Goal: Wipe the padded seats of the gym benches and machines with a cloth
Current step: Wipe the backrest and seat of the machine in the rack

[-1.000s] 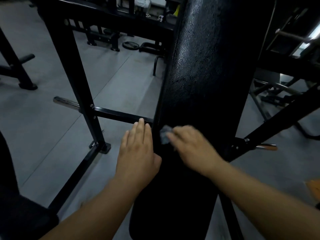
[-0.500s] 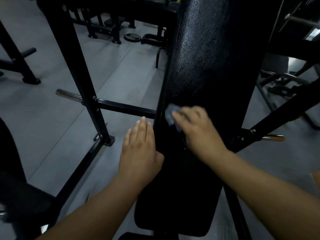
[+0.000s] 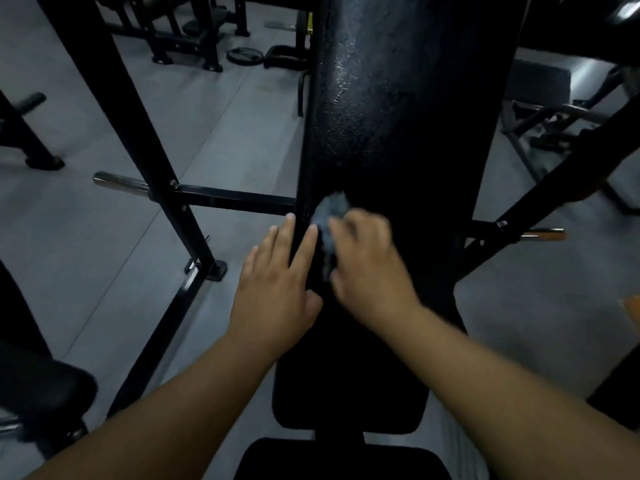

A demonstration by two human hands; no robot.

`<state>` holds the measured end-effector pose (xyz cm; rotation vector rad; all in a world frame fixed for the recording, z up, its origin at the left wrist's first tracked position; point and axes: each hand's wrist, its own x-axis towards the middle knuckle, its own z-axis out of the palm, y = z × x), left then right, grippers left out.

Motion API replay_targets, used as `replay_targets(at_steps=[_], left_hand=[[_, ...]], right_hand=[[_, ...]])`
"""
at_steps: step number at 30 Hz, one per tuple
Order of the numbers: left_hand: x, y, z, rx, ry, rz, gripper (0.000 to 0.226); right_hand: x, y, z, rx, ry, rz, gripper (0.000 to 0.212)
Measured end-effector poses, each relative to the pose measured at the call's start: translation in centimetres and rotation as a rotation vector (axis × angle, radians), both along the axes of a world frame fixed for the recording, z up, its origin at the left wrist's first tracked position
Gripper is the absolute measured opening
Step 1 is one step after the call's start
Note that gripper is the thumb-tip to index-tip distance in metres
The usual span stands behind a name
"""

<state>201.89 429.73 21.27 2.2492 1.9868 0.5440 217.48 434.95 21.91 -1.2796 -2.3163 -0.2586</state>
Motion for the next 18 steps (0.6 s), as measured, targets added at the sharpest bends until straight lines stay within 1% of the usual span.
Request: replay_targets(at_steps=[1,2,3,4,6,8,10,11,14,15,16,18], left_hand=[[0.1,0.2,-0.1,0.010,0.013,-0.015,0.094],[0.1,0.2,-0.2,0.026,0.034,-0.028,0.093],[0.2,0.2,-0.3,0.042,0.062,-0.048,0.092],[0.3,0.1,-0.3,0.058,0.092,-0.072,0.092],[0.7,-0.1,-0.4,0.087,0.137,-0.126,0.091],[1.0,-0.1,-0.8,0.092,0.176,-0.175,0.090],[1.0,-0.1,-1.4,0.100,0.205,-0.196,0.089],[1.0,-0.1,-1.6,0.100,0.213,-0.205,0.089],[1.0,0.1,-1.9,0.096,0.231,-0.216,0.092],[1.0,0.0,-2.0,0.095,0.240,-0.214,0.093],[1.1,0.0,-2.0,0.102,0.246,-0.210,0.094],[1.4,-0.1,-2.4,0.120,0.248,-0.195,0.093]], right_hand=[[0.7,-1.9,-1.9,-0.046,-0.090,0.090,0.060],[2.3,-3.6,-3.5,-0.082,-0.159,0.161,0.058],[4.3,-4.8,-4.5,-0.107,-0.182,0.191,0.052],[6.2,-4.9,-4.7,-0.095,-0.163,0.184,0.048],[8.1,-2.8,-3.1,-0.046,-0.089,0.051,0.045],[7.4,0.7,0.0,0.000,0.025,-0.134,0.052],[5.1,1.7,1.6,0.012,0.131,-0.210,0.058],[4.2,0.8,1.0,0.004,0.123,-0.171,0.058],[6.2,-4.2,-4.0,-0.093,-0.121,0.107,0.044],[8.0,-5.2,-4.8,-0.146,-0.169,0.154,0.040],[9.7,-4.8,-4.7,-0.164,-0.175,0.144,0.037],[11.6,-2.0,-2.5,-0.116,-0.091,-0.033,0.036]])
